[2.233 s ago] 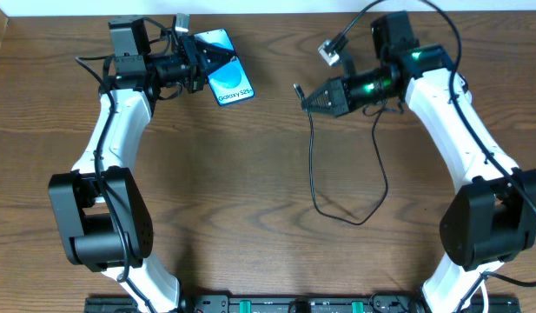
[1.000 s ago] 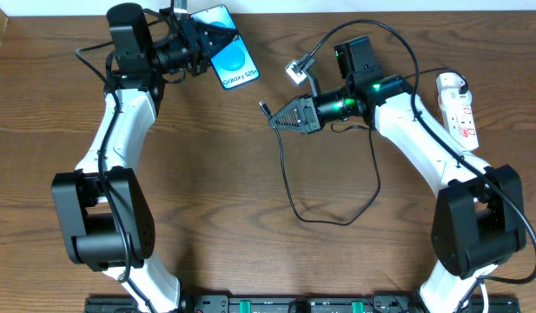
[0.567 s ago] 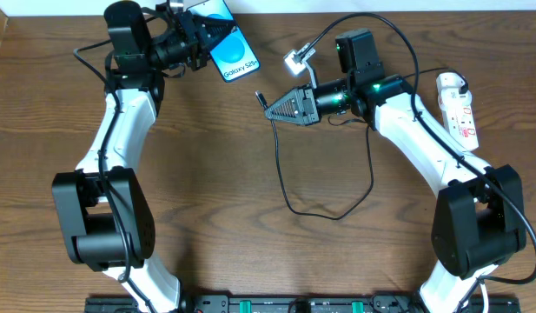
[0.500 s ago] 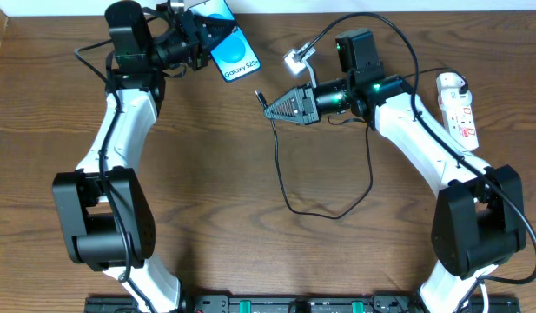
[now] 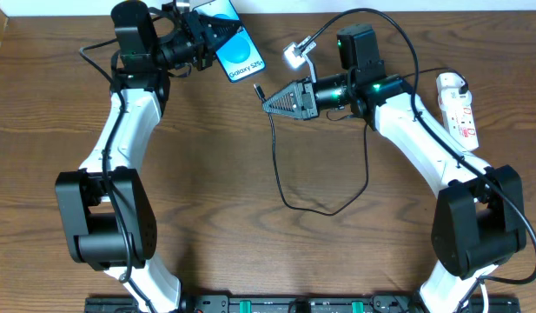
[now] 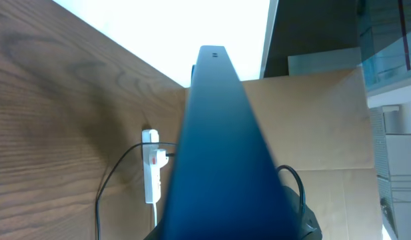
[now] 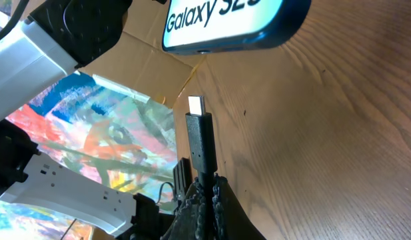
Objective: Plug charger to phone and switch on socket
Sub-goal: 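Carry the plug left toward the phone's bottom port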
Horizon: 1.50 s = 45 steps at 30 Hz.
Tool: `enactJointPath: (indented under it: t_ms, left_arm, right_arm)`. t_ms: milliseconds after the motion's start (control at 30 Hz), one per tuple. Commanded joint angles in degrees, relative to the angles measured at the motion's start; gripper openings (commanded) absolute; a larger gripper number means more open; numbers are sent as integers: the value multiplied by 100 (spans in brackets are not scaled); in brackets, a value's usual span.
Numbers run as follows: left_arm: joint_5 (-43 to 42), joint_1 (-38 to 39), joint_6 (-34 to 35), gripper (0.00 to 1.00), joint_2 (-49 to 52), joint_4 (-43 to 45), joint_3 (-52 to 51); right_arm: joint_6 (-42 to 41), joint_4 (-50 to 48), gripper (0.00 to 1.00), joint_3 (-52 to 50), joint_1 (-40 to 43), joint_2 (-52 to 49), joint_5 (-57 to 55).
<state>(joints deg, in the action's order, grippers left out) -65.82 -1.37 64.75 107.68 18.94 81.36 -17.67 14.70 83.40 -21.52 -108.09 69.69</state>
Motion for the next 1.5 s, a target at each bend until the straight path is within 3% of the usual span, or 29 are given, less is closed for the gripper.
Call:
enactJointPath:
  t_ms: [0,1467]
  left_arm:
    - [-76,50,74,7,-85,68,35]
    - [-212,61,72,7,-85,44,35]
  right_arm:
    - [-79,-28,1,-17,-22,179,76]
    - [-205,-212,1,-17,-22,179,-33]
